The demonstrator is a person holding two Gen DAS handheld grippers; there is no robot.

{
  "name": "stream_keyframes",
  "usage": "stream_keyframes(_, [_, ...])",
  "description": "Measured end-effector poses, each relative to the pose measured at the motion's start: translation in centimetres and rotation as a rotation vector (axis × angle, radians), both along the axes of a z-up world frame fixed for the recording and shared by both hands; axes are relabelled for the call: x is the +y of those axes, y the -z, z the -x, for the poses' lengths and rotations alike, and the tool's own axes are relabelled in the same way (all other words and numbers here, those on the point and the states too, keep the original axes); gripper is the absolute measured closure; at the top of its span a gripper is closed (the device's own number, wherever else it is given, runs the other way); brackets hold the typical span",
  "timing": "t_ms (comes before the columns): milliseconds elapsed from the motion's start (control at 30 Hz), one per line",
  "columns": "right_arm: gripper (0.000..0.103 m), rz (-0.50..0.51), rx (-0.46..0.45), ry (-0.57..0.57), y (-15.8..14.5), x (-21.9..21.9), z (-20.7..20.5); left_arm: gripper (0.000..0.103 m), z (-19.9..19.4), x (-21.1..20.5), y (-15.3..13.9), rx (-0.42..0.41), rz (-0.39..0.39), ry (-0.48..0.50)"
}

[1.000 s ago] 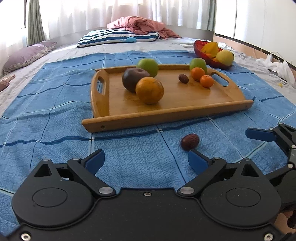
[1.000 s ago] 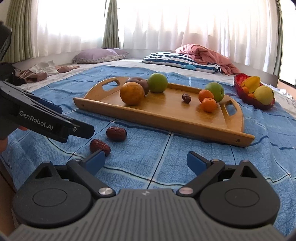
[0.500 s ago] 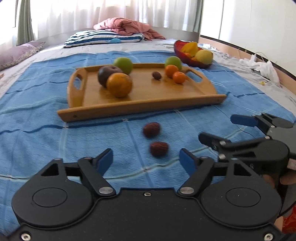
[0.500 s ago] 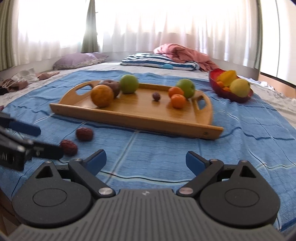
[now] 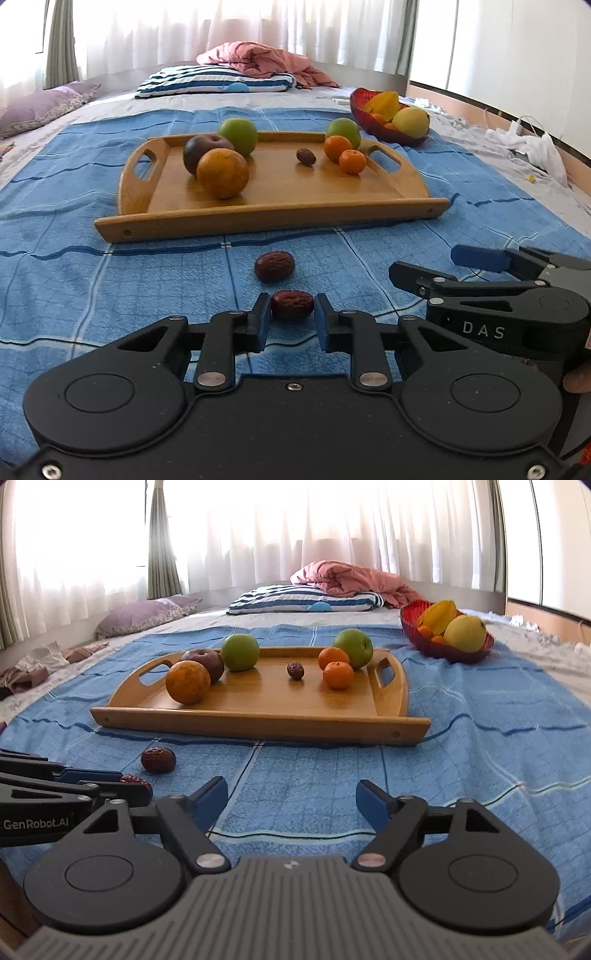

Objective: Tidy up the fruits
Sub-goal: 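Close the left gripper on a date while the right gripper grasps the other date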

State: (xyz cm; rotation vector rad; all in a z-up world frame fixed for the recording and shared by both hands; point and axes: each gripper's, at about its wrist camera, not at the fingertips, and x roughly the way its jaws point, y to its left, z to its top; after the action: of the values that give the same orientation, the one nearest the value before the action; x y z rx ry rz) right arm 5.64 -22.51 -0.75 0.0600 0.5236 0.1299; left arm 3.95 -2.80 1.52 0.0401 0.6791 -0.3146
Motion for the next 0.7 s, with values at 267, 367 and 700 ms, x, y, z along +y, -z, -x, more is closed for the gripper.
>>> stream_keyframes(267, [0.026, -0.027, -0.017, -0.006, 0.1, 1.3, -0.2, 0.079, -0.6, 2.2, -0.5, -0.015, -0.023, -0.085])
stream_keyframes(367, [0.030, -0.047, -0.011, -0.005, 0.2, 2.0, -0.4, 0.079, -0.9, 3.2, -0.3, -0.015, -0.024, -0.125])
stream_keyframes(700, [0.041, -0.092, -0.019, -0.028, 0.3, 6.0, -1.3, 0.079, -1.7, 6.3, 0.2, -0.011, -0.003, -0.222])
